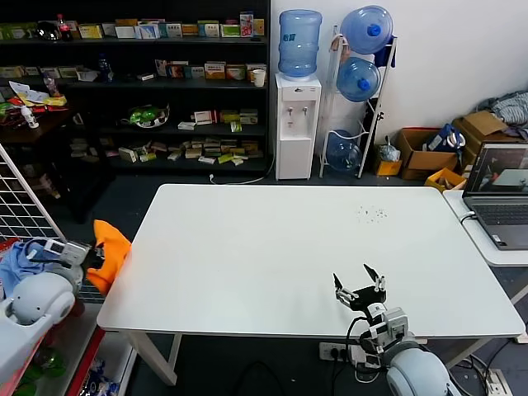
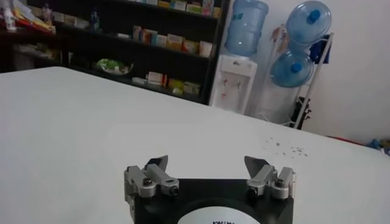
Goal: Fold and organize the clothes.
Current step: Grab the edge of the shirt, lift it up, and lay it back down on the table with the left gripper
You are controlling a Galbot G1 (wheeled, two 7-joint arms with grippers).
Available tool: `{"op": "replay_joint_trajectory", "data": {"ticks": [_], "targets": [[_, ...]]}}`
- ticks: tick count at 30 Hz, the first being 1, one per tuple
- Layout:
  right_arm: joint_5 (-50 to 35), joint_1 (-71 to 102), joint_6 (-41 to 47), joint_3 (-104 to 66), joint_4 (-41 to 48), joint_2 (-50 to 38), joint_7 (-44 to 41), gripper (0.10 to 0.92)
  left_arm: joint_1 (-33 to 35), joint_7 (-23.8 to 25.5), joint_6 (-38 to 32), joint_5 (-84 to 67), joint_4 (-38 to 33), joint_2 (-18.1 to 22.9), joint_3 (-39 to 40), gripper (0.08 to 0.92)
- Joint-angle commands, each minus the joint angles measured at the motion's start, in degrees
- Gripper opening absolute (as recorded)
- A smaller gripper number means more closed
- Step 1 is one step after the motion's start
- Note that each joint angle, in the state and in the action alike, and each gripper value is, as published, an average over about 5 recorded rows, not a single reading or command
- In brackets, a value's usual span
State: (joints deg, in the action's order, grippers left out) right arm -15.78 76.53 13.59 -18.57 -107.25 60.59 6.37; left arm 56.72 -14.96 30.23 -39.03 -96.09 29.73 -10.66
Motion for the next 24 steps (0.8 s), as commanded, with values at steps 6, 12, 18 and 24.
{"op": "replay_joint_trajectory", "data": {"ticks": [6,12,18,24], "targets": [[1.0,-0.42,0.39,0.01,1.0,0.95,-0.16,0.823,0.03,-12.17,2.74,-11.03,-10.57,16.81,3.94,0.154],[1.25,-0.28,-0.09,-0.58,1.69,1.31,-0.36,0.823,-1.95,-14.65,0.89,-10.37,-7.93,26.49,7.8,0.154],[1.42,0.39,-0.65,-1.54,1.87,1.12,-0.66,0.823,-3.94,-16.35,-1.58,-7.28,-3.34,36.92,11.25,0.154],[0.72,1.23,-1.55,-3.37,2.16,0.13,-1.03,0.823,-5.33,-17.16,-4.79,-2.07,3.77,50.67,13.75,0.154]]}}
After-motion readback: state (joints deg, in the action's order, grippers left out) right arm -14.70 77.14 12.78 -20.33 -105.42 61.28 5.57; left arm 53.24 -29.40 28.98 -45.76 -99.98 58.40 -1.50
